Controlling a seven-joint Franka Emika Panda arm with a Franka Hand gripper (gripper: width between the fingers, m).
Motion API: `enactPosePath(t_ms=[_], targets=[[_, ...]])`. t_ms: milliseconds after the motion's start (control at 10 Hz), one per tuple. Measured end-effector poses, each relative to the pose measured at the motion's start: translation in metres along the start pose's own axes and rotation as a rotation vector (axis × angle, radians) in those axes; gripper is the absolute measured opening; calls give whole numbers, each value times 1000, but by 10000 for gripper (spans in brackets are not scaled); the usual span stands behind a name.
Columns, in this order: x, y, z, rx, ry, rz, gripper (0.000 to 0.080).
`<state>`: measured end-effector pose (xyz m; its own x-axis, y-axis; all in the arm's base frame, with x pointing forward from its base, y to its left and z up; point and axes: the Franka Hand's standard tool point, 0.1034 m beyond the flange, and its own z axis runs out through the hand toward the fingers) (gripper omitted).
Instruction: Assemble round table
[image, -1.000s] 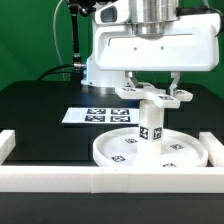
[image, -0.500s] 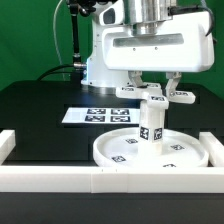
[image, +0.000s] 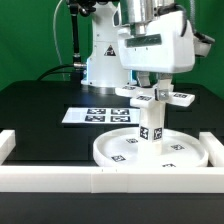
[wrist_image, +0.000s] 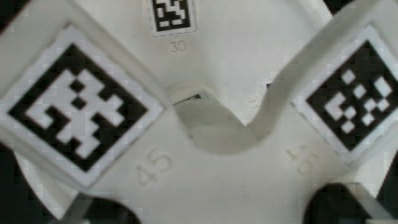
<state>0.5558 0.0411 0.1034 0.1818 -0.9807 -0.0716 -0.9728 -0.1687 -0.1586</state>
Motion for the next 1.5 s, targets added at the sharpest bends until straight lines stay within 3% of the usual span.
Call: enactPosePath(t_ms=[500, 700, 800, 900, 1200, 1500], targets=[[2, -4, 1, 51, -6, 489, 448], [2, -4, 1, 51, -11, 506, 448], [1, -4, 1, 51, -12, 493, 604], [1, -6, -4, 56, -17, 459, 635], [-6, -16, -33, 112, -65, 476, 649], [-6, -13, -29, 104, -58, 384, 649]])
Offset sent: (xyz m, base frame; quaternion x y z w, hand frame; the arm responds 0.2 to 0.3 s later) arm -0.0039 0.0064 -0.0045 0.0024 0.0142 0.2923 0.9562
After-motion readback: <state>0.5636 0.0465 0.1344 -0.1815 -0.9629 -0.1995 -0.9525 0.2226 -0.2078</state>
